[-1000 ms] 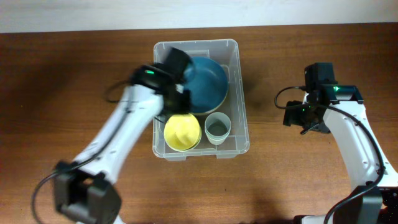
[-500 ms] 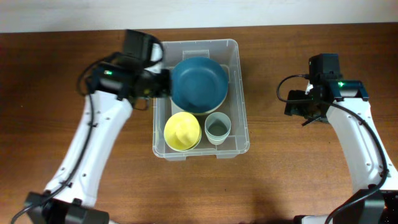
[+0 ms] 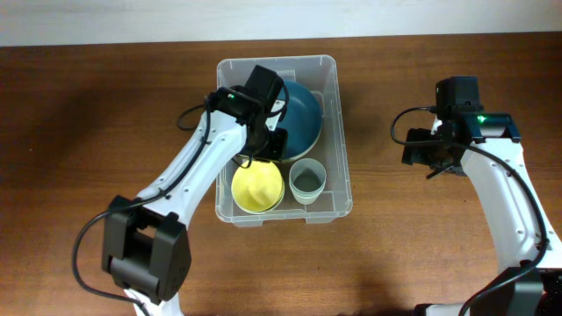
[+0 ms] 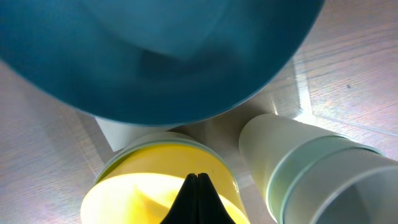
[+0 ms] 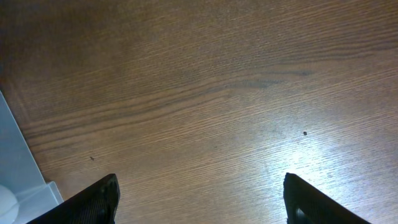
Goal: Pack container
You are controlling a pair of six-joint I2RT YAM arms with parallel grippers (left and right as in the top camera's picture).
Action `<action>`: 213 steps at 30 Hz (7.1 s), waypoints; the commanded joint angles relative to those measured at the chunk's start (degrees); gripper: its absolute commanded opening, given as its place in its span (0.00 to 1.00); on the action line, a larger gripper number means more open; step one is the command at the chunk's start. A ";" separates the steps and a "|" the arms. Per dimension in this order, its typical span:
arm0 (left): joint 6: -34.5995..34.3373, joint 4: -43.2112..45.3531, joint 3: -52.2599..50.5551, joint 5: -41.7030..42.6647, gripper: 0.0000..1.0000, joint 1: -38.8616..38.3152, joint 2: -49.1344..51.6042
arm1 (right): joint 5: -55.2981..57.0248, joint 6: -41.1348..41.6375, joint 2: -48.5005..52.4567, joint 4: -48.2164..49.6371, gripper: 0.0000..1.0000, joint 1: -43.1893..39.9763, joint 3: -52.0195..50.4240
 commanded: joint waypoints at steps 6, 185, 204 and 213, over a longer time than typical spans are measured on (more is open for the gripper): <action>0.96 -0.31 -0.28 1.49 0.01 -0.22 1.79 | 0.96 0.17 0.22 -0.44 0.80 -0.17 1.14; 9.99 38.77 -80.02 -4.94 0.99 32.52 -101.70 | -5.60 -17.79 -88.94 55.65 0.99 4.28 -75.23; 27.50 58.03 -95.17 -2.75 0.99 29.07 -110.73 | -5.60 -17.79 -88.94 55.65 0.99 4.28 -75.23; 27.26 58.01 -95.17 -2.60 0.99 29.07 -110.73 | -5.60 -17.79 -88.94 55.65 0.99 4.28 -75.23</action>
